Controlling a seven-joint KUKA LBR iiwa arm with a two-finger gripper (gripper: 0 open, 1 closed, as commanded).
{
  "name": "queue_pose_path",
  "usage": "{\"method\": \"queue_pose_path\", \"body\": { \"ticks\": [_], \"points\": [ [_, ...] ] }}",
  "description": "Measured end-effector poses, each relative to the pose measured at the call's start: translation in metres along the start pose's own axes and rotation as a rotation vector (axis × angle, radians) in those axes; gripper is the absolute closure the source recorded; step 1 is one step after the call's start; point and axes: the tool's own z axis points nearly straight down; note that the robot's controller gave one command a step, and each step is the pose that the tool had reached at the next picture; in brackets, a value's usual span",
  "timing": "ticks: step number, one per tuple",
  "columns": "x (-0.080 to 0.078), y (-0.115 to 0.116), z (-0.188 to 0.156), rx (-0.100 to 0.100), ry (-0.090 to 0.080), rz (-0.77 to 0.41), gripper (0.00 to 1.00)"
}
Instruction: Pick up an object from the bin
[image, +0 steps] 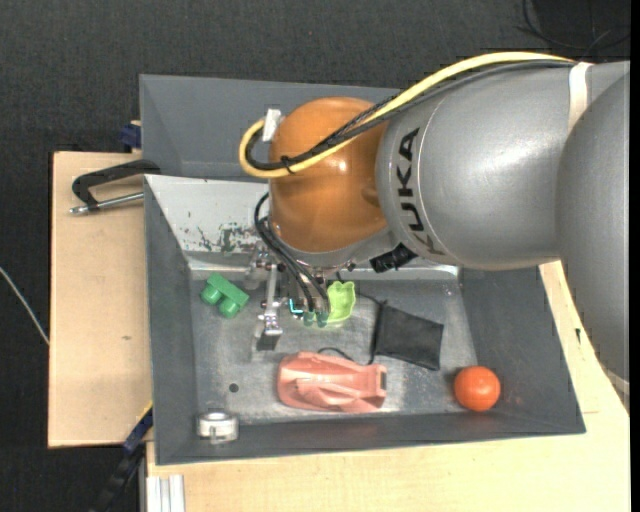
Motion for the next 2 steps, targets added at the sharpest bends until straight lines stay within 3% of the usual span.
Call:
{"method": "queue_pose_path", "body": {
  "ticks": [1, 2],
  "points": [
    [-0.002, -0.001, -0.004, -0.002, -0.008, 0.003, 0.0],
    [-0.025, -0.046, 0.056, -0.003, -0.011, 0.082, 0.0]
  ]
}}
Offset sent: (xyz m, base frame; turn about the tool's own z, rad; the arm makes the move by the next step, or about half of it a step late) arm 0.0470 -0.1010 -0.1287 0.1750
